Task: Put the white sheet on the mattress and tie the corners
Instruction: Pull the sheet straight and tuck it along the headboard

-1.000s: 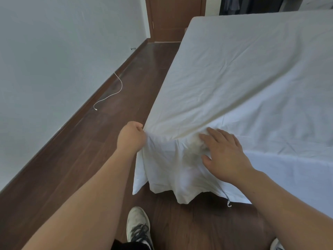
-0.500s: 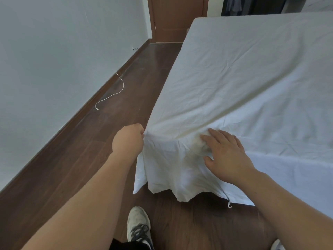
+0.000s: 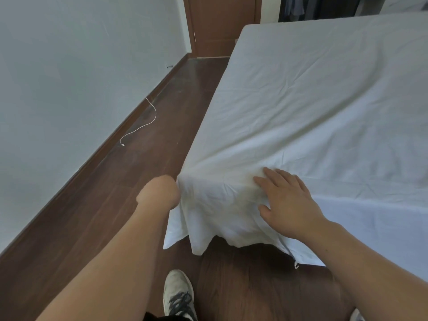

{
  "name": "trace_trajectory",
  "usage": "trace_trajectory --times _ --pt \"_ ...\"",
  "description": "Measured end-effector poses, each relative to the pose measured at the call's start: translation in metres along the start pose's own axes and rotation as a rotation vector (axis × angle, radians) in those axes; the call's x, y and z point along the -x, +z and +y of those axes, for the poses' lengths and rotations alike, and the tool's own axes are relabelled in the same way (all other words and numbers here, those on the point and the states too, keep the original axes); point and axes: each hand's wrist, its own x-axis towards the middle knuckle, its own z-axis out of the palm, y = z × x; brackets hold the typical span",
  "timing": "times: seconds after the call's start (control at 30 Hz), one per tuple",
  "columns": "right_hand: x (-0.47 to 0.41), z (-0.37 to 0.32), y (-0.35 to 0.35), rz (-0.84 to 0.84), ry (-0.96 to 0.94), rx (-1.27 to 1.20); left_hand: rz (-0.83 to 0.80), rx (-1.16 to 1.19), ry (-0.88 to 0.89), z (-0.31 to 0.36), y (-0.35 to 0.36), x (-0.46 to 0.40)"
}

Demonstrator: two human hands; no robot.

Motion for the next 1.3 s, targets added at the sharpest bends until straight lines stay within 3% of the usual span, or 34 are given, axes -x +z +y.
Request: trace_trajectory --times 0.07,0.17,0.23,0.27,0.33,0.63,0.7,0.77,0.83,0.93,1.0,1.07,1.17,1.23,1.3 --pt "0.000 0.001 0.000 -0.009 -0.004 0.001 0.174 0.034 0.059 0.011 -0.001 0.005" --pt "-0.002 0.002 0.000 -0.014 -0.004 -0.004 0.522 0.194 0.531 0.050 -0.004 0.015" --pt "-0.003 0.002 -0.001 -0.011 -0.004 -0.008 0.475 0.140 0.792 0.080 -0.001 0.019" --pt "-0.002 0.002 -0.001 -0.009 -0.007 -0.012 0.332 0.117 0.800 0.091 0.000 0.021" --pt "-0.001 0.003 -0.001 -0.007 -0.017 -0.013 0.109 0.054 0.649 0.100 0.001 0.015" --pt "0.005 0.010 -0.002 -0.025 -0.073 -0.016 -0.138 0.129 0.159 0.059 -0.008 -0.056" --pt "0.002 0.008 -0.005 -0.014 -0.063 -0.047 0.004 0.059 0.046 0.064 -0.013 -0.055" --pt "-0.001 0.006 -0.009 0.060 -0.051 -0.083 0.292 -0.048 0.159 0.080 -0.024 -0.047" --pt "-0.004 0.008 -0.012 0.163 -0.021 -0.144 0.430 -0.062 0.471 0.110 -0.030 -0.044" --pt "-0.021 0.022 -0.008 0.293 0.045 -0.192 0.194 -0.094 0.747 0.170 -0.025 -0.050" --pt "-0.023 0.023 -0.007 0.361 0.053 -0.214 0.077 -0.186 0.803 0.179 -0.017 -0.056" --pt "-0.017 0.028 -0.002 0.383 0.057 -0.224 0.028 -0.228 0.713 0.166 -0.015 -0.070" --pt "-0.007 0.048 -0.001 0.376 0.062 -0.172 -0.006 -0.107 0.255 0.117 -0.024 -0.114" --pt "0.006 0.068 -0.007 0.418 0.179 -0.132 -0.044 -0.164 -0.042 0.096 -0.038 -0.134" --pt "0.017 0.085 -0.015 0.432 0.346 -0.060 -0.043 -0.211 -0.221 0.097 -0.054 -0.120"
